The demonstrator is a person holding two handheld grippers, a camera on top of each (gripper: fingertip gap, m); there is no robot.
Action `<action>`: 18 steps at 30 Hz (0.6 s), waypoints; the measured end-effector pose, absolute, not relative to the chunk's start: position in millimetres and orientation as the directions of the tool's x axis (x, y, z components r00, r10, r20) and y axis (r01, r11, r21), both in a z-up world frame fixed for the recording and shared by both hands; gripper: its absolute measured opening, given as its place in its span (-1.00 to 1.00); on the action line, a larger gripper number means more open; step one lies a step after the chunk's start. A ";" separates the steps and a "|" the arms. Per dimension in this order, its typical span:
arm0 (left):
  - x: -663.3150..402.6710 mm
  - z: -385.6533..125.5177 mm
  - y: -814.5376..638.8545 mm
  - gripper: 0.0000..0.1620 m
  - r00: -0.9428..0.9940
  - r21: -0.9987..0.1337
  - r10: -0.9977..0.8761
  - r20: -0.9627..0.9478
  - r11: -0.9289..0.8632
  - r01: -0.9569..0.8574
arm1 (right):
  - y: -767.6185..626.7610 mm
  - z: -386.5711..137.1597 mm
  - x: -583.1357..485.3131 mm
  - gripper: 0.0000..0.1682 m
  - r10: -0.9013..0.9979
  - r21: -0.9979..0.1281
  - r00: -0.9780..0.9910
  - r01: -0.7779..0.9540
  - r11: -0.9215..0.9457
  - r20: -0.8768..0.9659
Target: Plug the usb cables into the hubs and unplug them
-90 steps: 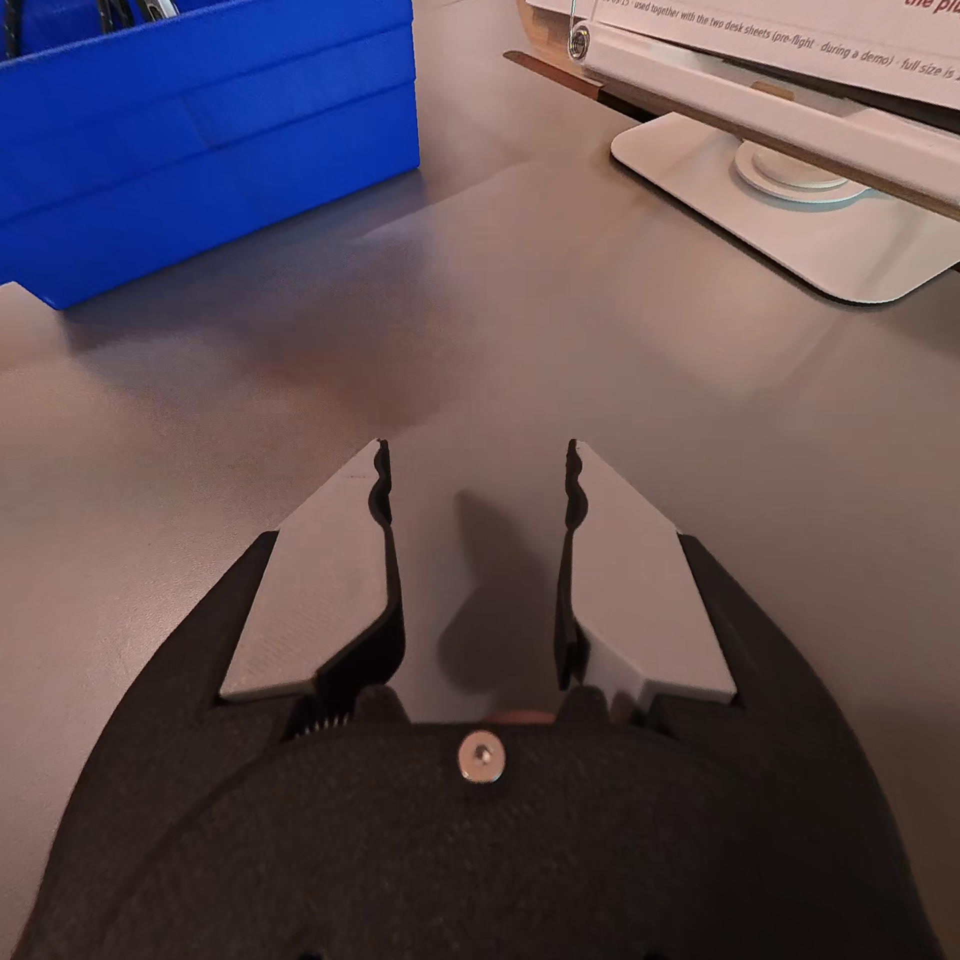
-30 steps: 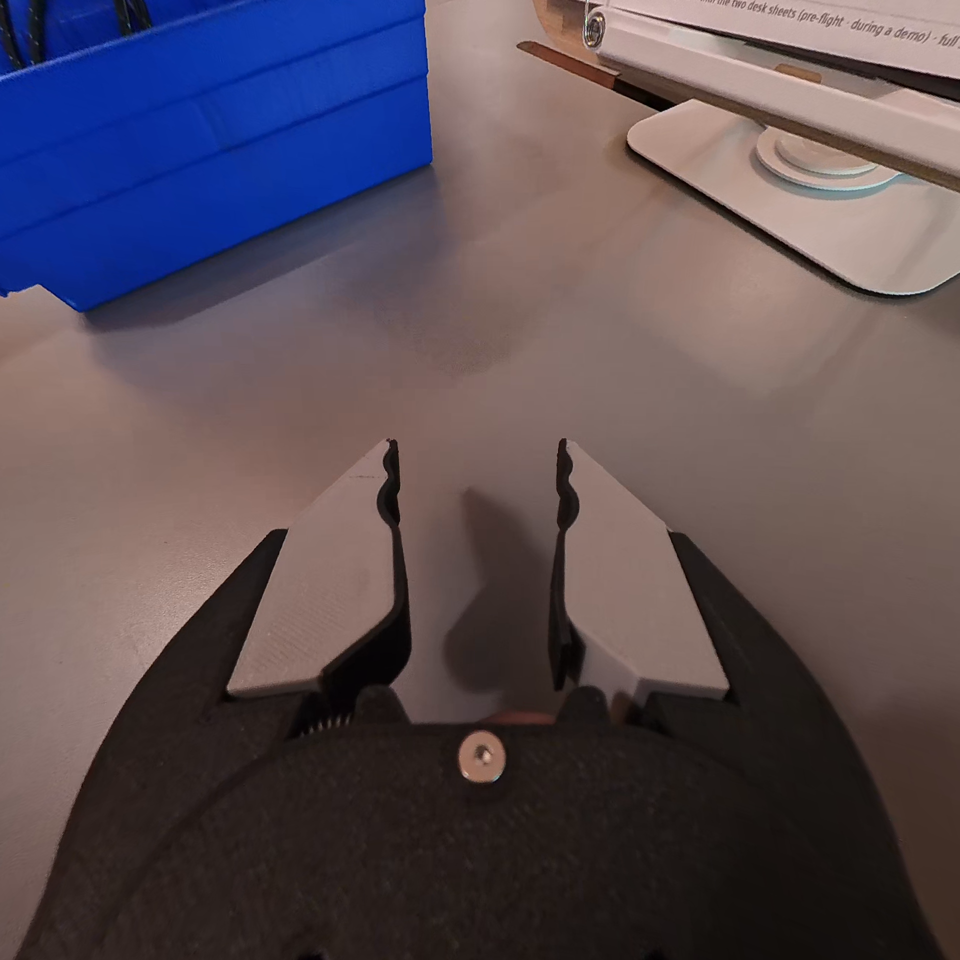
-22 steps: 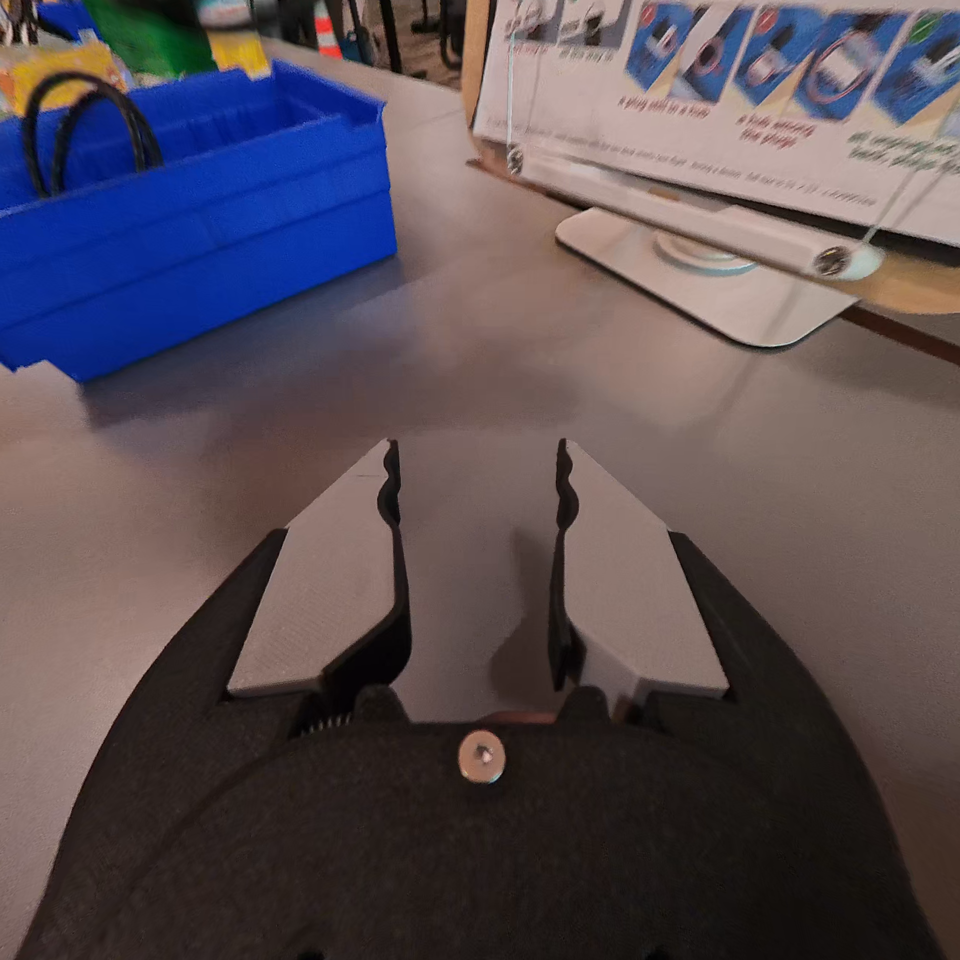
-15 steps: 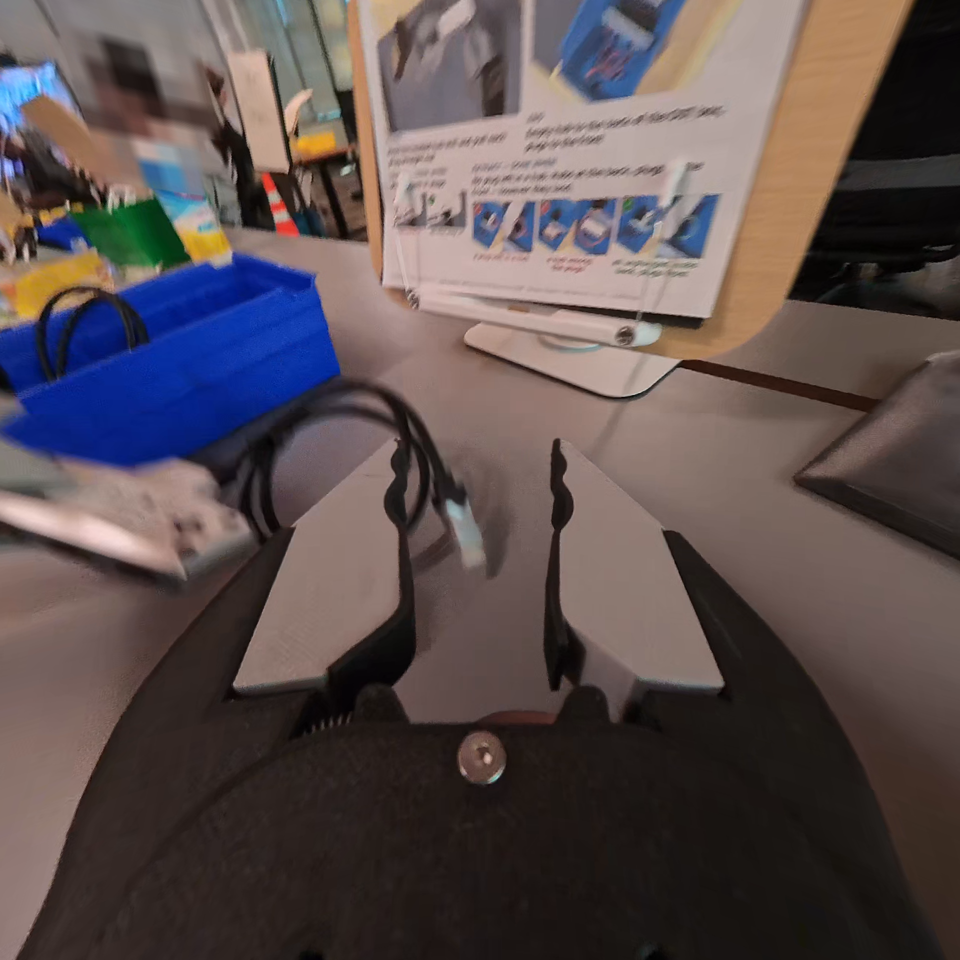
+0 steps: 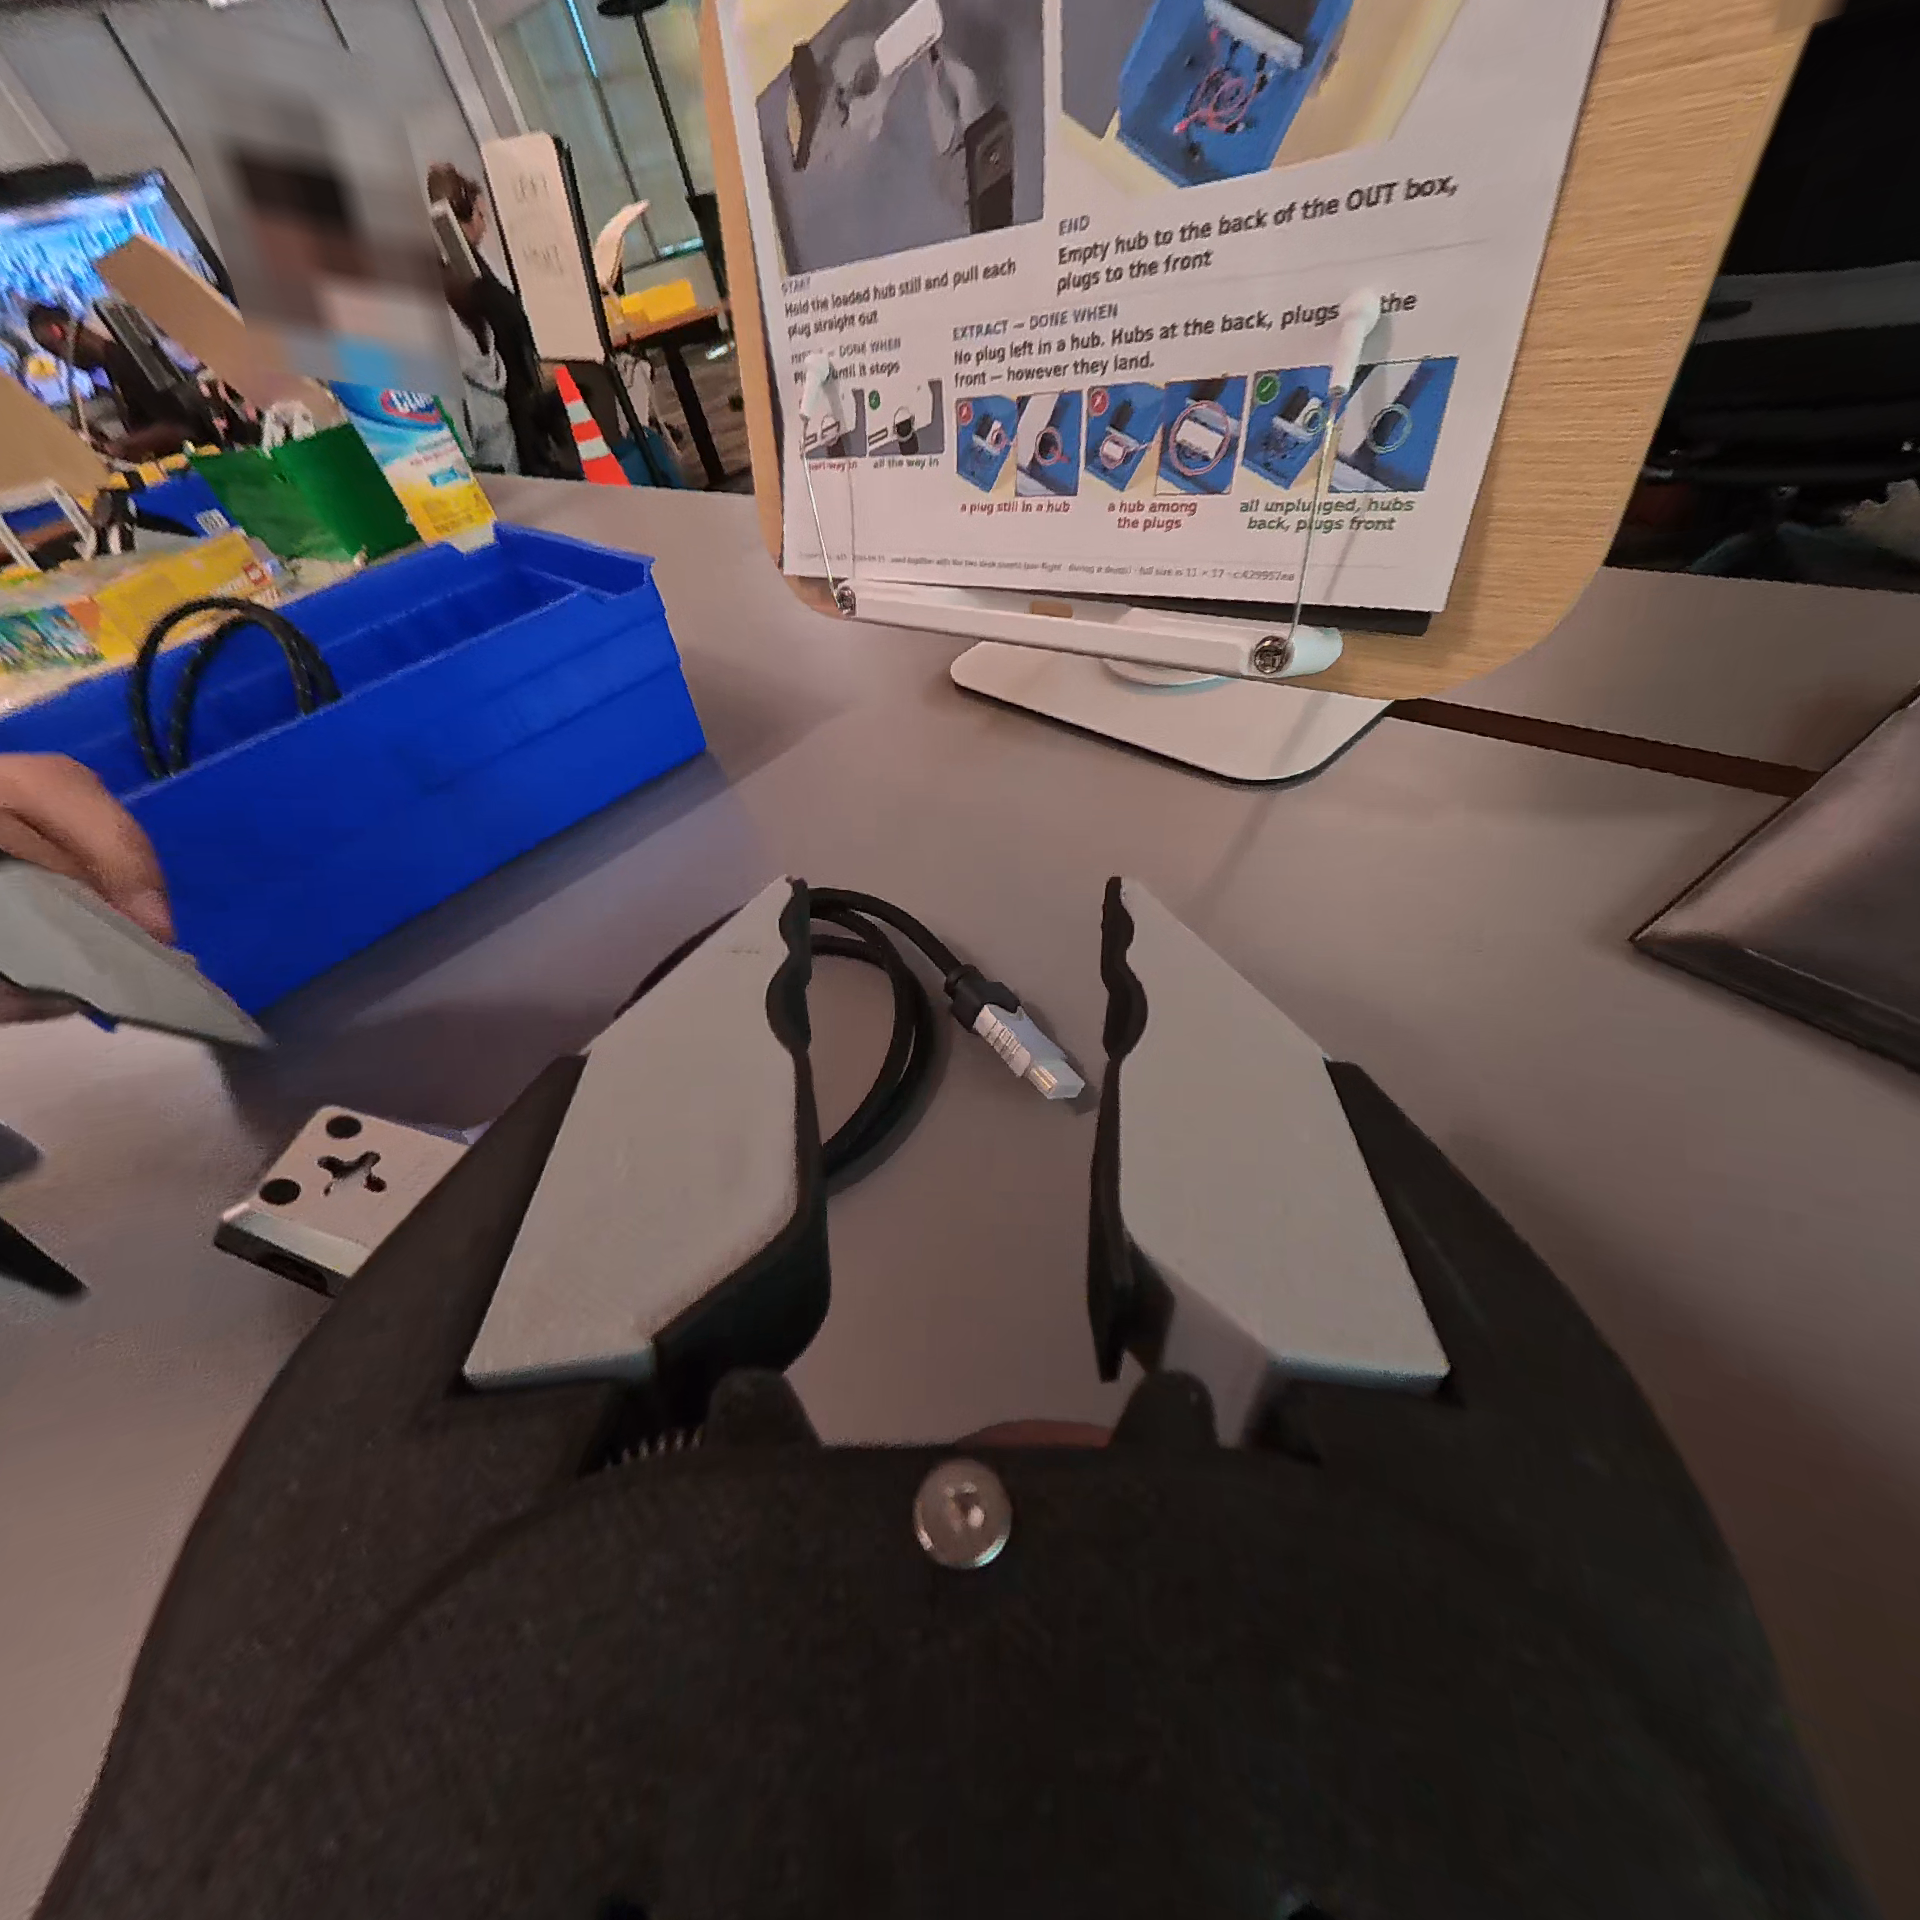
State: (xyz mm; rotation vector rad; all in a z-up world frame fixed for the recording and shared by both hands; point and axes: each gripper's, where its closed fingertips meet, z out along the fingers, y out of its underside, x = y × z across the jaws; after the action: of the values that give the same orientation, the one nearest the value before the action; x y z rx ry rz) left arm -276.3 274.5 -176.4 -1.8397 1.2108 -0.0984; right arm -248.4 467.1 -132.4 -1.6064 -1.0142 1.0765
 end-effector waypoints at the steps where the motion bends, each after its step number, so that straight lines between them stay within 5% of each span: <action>1: -282.2 -170.4 270.3 -0.25 0.550 -0.730 -0.740 -0.387 -0.118 -0.673 | 465.6 -133.6 -249.8 -0.36 0.945 -0.964 0.278 0.148 -0.221 -0.174; 8: -248.5 -158.3 214.2 -0.37 0.683 -0.862 -0.670 -0.291 -0.126 -0.491 | 459.8 -142.5 -256.8 -0.36 0.954 -0.965 0.272 0.193 -0.178 -0.122; 13: -190.4 -191.5 183.6 -0.39 0.625 -0.919 -0.780 -0.039 -0.218 -0.329 | 453.2 -153.7 -263.2 -0.36 0.962 -0.959 0.254 0.229 -0.164 -0.104; 18: -215.9 -195.3 225.2 -0.58 0.741 -0.884 -0.635 -0.219 -0.192 -0.426 | 453.2 -167.6 -263.0 -0.32 0.954 -0.956 0.297 0.267 -0.119 -0.035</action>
State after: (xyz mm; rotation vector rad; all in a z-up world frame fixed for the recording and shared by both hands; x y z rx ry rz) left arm -215.9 225.2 -195.3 -1.8262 0.8257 -0.2334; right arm -263.0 453.2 -167.6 -1.5994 -1.1451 0.8928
